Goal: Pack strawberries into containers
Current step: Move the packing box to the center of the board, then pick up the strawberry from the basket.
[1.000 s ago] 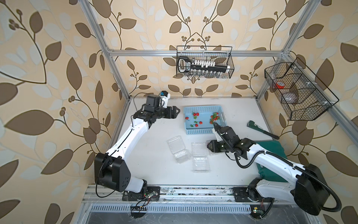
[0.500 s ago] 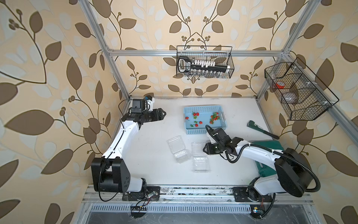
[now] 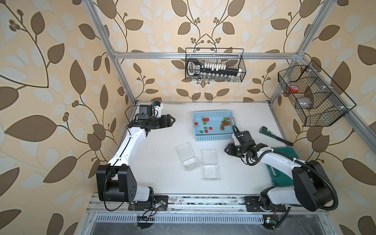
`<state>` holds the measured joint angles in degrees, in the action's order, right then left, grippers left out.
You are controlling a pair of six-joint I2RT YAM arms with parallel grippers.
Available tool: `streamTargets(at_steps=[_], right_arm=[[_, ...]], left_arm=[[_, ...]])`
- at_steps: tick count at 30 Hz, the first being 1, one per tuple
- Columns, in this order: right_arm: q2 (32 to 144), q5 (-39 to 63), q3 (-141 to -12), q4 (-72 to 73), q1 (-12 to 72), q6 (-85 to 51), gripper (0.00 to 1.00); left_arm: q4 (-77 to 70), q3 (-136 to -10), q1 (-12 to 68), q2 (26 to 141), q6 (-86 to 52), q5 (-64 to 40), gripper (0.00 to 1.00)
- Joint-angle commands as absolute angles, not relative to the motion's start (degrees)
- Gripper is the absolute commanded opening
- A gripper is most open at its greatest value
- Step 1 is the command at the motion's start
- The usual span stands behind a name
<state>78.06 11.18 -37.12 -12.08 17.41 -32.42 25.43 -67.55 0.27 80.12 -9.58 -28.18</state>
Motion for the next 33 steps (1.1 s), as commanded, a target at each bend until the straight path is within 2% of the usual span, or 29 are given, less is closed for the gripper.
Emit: streamTargets(at_steps=[1,4,10,13,23,33], right_arm=[[76.34,13.76,-34.62,-11.70,10.84,-29.90,0.40],[73.49,14.11,-35.54,-13.31,7.33,-28.00,0.40],[67.54,11.72,-44.11,-21.54,8.62,-24.47,0.40],[69.02,9.55,-49.76,-24.47,10.02,-21.29,0.40],[94.73,6.76,-73.21,-26.41,17.96,-15.45,0.40],[121.18,11.14,-94.88,-18.29,20.98,-24.16,0.43]], left_arm=[[23.98,-67.18,0.00,78.37,-10.06,-30.12,0.79],[23.92,-67.02,0.00,78.33,-9.74,-30.42,0.79],[24.76,-67.20,1.36,78.17,-7.63,-28.85,0.78],[25.87,-67.27,4.51,77.54,-5.14,-25.89,0.78],[26.18,-66.56,8.85,77.46,-2.71,-23.13,0.78],[26.02,-66.30,11.01,77.66,-1.58,-22.49,0.78]])
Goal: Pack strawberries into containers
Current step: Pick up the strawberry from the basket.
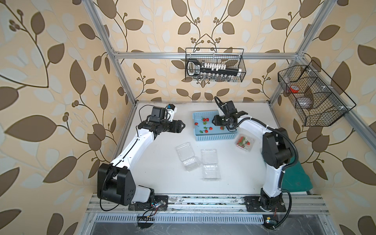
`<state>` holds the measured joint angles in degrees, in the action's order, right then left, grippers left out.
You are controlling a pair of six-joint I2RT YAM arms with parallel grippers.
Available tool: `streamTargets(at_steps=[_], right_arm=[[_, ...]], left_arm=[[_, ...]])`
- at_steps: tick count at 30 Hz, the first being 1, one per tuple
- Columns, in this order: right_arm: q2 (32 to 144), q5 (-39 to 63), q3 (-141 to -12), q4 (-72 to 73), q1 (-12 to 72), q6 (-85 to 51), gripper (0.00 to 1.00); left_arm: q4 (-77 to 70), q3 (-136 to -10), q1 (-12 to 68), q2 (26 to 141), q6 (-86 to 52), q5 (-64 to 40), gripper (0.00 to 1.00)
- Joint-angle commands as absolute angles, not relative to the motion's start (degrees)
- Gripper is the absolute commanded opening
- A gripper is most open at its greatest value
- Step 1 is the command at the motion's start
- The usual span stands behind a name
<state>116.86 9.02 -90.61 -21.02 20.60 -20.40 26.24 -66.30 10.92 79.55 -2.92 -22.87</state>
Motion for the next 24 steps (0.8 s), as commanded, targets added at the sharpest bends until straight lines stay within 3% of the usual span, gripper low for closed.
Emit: streamTargets(at_steps=[1,14,24], right_arm=[[123.68,10.95,-97.23,-18.06,21.16,-25.25,0.43],[139.55,8.63,-114.66,-19.11,21.20,-33.05,0.44],[140.27,7.66,-112.46,-18.19,21.23,-33.71,0.44]], left_arm=[[26.02,-66.34,11.09,77.64,-1.58,-22.58,0.78],[25.74,-66.14,11.91,77.97,-1.36,-23.14,0.78],[25.58,-66.01,11.87,77.61,-1.23,-23.47,0.78]])
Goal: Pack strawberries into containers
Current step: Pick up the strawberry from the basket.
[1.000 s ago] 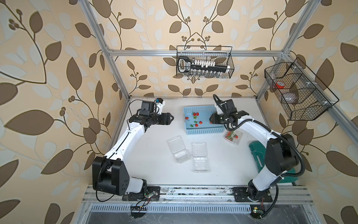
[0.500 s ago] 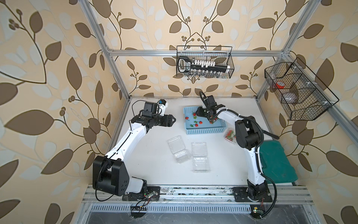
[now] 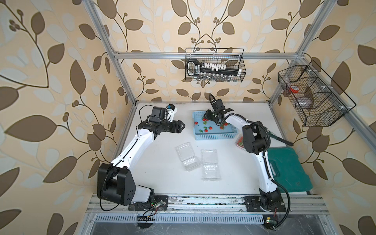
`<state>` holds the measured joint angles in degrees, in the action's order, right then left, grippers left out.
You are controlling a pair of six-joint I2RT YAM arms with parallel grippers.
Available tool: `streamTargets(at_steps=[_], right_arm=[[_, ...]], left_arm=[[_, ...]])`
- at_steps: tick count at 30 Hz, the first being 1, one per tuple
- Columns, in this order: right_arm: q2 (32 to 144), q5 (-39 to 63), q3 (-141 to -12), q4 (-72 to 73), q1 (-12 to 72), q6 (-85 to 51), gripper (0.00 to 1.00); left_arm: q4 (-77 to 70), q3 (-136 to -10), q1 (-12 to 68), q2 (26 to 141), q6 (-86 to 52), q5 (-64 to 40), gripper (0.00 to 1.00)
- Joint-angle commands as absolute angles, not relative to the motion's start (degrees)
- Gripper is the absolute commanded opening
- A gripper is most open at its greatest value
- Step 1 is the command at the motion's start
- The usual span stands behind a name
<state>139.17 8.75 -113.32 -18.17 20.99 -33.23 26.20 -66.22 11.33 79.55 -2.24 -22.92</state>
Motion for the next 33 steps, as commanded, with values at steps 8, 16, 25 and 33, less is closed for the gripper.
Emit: streamTargets(at_steps=[8,16,25,33], right_arm=[[140.54,6.73,-111.11,-18.10,21.13,-33.49,0.43],[141.50,5.89,-111.72,-19.25,21.14,-32.87,0.40],[142.89,6.97,-112.65,-19.50,21.10,-33.51,0.33],[139.51,5.14,-110.75,-20.48,21.29,-31.39,0.24]], left_arm=[[25.56,-65.92,11.87,77.34,-1.23,-23.71,0.78],[25.57,-65.99,11.90,77.15,-1.28,-24.08,0.78],[25.40,-65.98,11.99,77.13,-1.31,-24.26,0.78],[25.43,-66.01,11.91,76.97,-1.32,-24.43,0.78]])
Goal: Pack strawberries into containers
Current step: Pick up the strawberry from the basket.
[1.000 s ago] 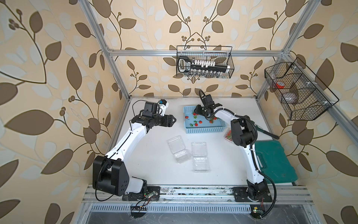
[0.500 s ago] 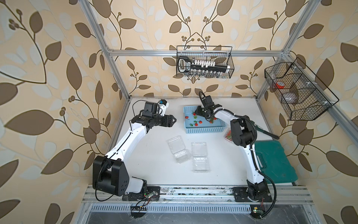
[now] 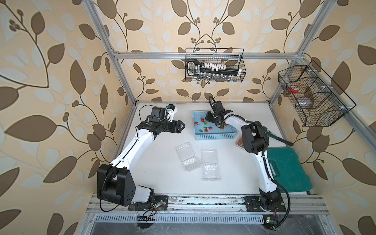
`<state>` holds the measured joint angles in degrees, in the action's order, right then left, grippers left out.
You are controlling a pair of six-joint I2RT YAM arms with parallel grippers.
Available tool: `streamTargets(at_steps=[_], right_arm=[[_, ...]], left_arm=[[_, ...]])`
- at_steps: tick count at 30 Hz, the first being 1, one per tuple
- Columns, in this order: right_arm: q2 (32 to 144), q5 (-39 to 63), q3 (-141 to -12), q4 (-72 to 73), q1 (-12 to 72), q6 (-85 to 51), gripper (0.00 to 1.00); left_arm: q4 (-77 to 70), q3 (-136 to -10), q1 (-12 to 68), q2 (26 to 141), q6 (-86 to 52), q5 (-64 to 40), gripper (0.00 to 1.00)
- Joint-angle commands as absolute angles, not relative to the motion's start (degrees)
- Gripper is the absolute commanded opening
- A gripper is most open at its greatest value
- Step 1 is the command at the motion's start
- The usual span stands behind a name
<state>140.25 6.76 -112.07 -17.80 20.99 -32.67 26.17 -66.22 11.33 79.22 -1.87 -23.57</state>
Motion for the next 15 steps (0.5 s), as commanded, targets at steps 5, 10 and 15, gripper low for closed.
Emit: streamTargets(at_steps=[5,10,15], right_arm=[[133.53,4.82,-106.92,-19.12,21.28,-29.87,0.21],[126.46,5.92,-102.13,-17.30,21.42,-28.50,0.21],[120.29,5.92,-98.60,-17.91,22.07,-26.45,0.21]], left_arm=[[25.40,-65.97,11.96,76.86,-1.36,-24.47,0.78],[25.33,-65.94,11.93,76.57,-1.32,-24.35,0.78],[25.35,-65.92,11.93,76.60,-1.32,-24.44,0.78]])
